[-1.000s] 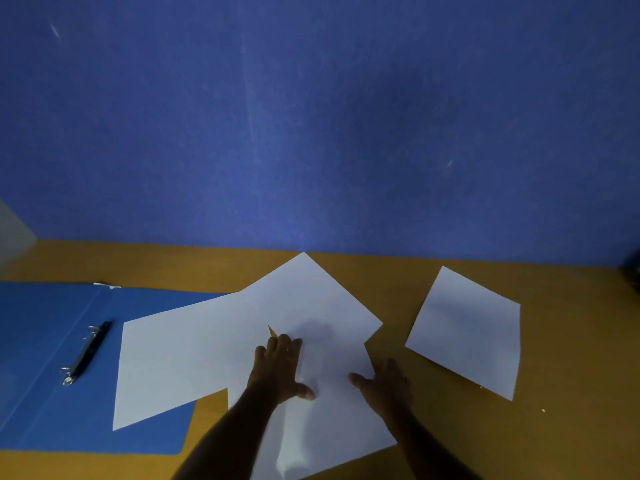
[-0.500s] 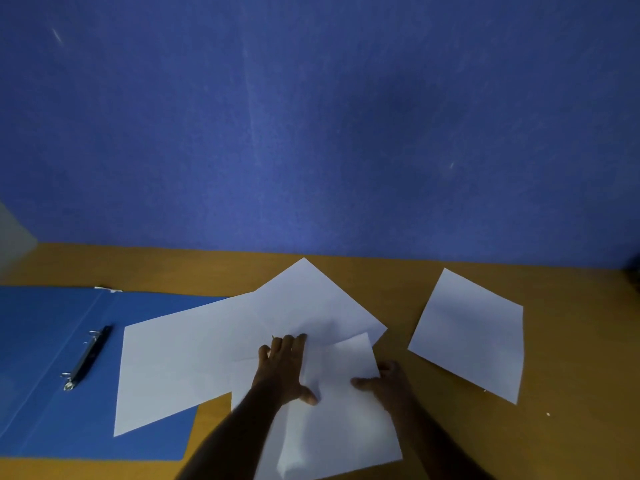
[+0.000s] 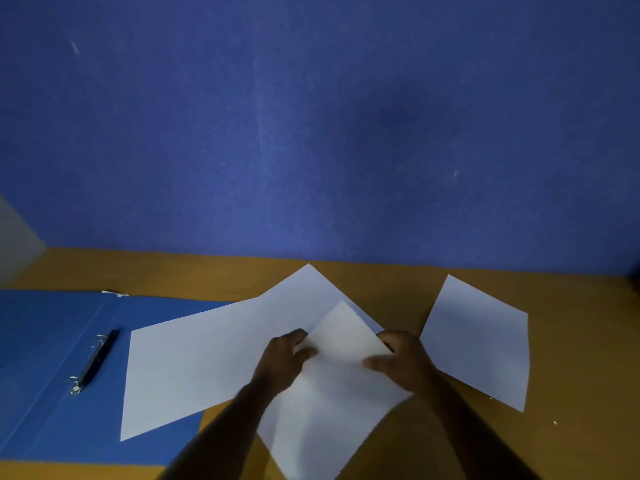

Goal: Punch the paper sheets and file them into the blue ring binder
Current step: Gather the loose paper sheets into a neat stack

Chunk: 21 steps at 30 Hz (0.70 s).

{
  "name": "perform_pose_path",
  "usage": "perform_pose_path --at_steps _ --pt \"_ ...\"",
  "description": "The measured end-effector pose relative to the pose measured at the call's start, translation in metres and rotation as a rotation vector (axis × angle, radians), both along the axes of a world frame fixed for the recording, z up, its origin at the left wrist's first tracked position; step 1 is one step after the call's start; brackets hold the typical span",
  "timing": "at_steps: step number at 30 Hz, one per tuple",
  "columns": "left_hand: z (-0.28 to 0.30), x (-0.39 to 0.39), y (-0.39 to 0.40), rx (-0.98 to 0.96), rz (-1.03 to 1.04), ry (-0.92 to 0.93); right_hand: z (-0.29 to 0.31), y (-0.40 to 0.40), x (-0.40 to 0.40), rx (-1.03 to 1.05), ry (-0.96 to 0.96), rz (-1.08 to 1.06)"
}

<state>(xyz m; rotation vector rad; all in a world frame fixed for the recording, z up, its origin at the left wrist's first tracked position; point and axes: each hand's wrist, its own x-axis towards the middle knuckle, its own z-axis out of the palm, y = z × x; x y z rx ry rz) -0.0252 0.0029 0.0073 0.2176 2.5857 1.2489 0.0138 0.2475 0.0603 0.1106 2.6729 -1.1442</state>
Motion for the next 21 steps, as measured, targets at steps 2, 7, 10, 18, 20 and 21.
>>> perform_pose_path --at_steps 2,7,10,18,20,21 --pt "0.009 -0.001 -0.006 0.088 0.088 0.025 0.0 0.017 -0.003 -0.052 0.0 -0.071" --pt "0.016 -0.004 -0.013 0.285 0.392 0.031 -0.014 0.034 0.008 -0.514 0.007 -0.361" --pt "0.012 0.001 -0.005 0.378 0.498 -0.032 -0.023 0.022 0.016 -0.585 -0.063 -0.371" --pt "-0.002 0.002 0.008 0.422 0.597 -0.105 -0.039 0.008 0.01 -0.543 -0.201 -0.358" --pt "-0.005 0.0 0.009 0.359 0.543 -0.065 -0.041 0.009 0.006 -0.51 -0.155 -0.414" --pt "-0.005 0.0 0.009 0.311 0.484 -0.039 -0.042 0.011 0.005 -0.49 -0.125 -0.448"
